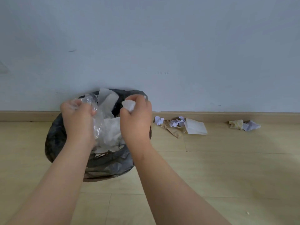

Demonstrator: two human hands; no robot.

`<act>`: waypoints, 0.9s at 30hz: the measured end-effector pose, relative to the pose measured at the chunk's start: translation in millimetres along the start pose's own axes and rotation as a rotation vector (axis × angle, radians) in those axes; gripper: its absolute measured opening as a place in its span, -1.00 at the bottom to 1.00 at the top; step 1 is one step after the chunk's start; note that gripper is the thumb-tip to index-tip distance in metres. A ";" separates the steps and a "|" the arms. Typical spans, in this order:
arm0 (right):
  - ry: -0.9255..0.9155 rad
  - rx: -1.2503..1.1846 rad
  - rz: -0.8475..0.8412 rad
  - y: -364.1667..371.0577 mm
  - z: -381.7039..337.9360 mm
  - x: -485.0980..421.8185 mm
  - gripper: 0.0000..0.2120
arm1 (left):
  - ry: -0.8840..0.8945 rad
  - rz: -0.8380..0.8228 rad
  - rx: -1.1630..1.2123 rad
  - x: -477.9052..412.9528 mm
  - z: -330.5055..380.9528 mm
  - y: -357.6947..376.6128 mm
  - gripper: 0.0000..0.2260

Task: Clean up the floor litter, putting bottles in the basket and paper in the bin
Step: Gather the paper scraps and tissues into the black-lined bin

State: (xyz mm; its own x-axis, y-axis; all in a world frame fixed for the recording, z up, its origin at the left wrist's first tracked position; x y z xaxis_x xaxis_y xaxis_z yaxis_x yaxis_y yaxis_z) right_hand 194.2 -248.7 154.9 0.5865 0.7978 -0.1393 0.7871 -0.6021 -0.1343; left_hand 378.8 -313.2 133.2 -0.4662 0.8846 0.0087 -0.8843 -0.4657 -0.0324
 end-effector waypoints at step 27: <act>-0.417 0.887 -0.376 43.9 22.4 23.7 -0.73 | 0.617 -0.516 -1.277 26.6 -7.6 39.0 -0.66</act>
State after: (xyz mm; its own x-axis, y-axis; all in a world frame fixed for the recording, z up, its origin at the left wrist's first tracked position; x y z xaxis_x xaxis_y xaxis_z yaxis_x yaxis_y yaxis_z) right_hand 238.4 -256.9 123.7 0.0886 0.9658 -0.2438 0.3841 -0.2589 -0.8863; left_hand 332.1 -307.7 124.6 0.2501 0.9621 -0.1085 -0.1770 -0.0647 -0.9821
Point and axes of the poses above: each hand's wrist, its own x-axis away from the middle knuckle, its own y-axis out of the palm, z = x × y, the point moved 10 cm from there along -x, towards the middle knuckle, and after that the axes turned 8 degrees about z, right-handed, at the moved point
